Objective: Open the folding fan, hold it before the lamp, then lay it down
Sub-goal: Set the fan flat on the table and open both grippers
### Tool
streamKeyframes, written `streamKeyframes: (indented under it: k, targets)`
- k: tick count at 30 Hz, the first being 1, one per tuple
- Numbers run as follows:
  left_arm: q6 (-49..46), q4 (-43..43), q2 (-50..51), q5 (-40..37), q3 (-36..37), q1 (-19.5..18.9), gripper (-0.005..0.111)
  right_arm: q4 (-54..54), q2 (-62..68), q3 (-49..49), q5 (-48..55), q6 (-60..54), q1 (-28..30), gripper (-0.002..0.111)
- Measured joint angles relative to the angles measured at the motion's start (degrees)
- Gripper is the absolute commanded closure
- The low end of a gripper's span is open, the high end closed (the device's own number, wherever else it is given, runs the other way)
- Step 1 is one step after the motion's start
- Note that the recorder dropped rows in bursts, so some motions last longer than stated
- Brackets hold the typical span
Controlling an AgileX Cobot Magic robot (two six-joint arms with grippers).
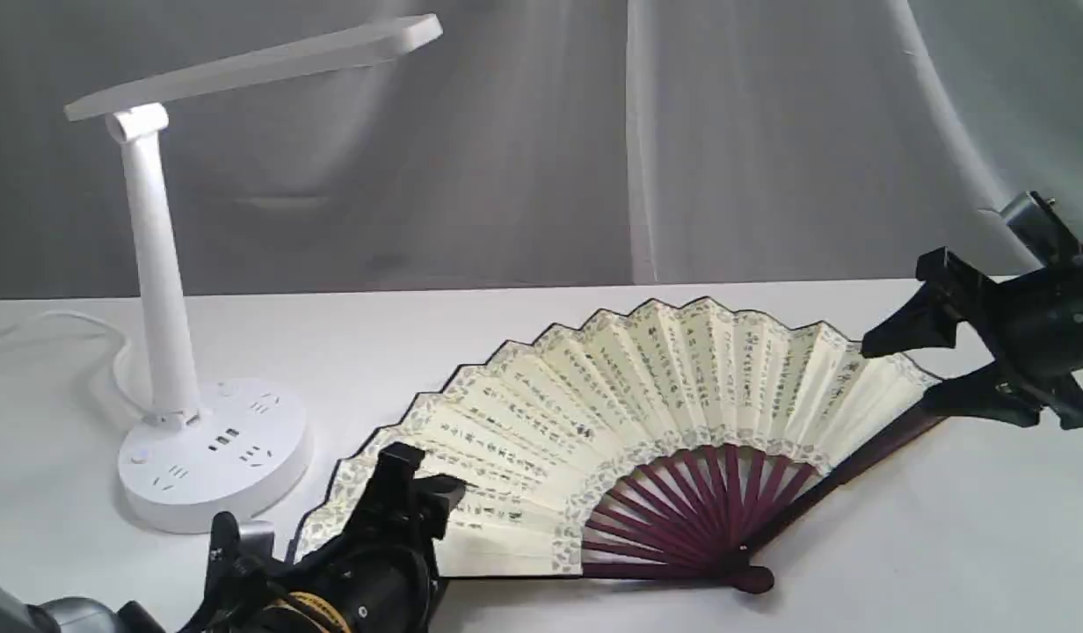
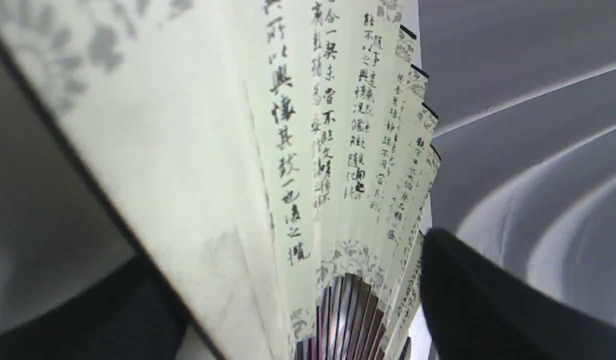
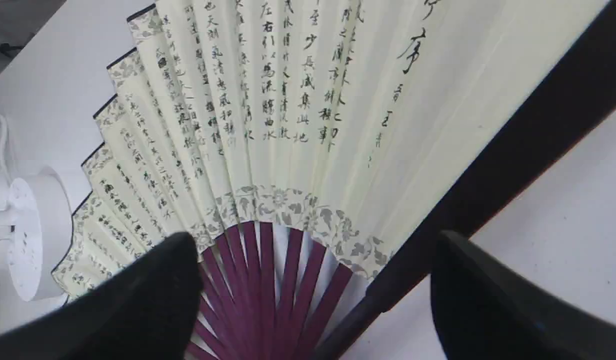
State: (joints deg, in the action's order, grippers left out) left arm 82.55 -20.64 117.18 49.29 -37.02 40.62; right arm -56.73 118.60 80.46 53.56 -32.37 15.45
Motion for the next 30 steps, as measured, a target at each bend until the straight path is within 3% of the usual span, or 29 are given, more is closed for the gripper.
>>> streamKeyframes:
  k: [9, 16, 20, 30]
  targets:
    - [3.72, 6.67, 0.0, -0.34, 0.26, 0.0, 0.039, 0.07, 0.0, 0.0, 0.88, 0.0, 0.0, 0.043]
    - [5.18, 7.22, -0.87, -0.46, 2.95, 0.0, 0.039, 0.27, 0.0, 0.0, 1.28, 0.0, 0.0, 0.043]
    - [5.18, 8.22, -2.57, -4.85, 3.17, 0.0, 0.039, 0.35, 0.0, 0.0, 1.47, 0.0, 0.0, 0.043]
    - [-5.56, 8.36, -8.87, -13.26, 3.25, -1.63, 0.039, 0.41, 0.0, 0.0, 2.85, 0.0, 0.0, 0.043]
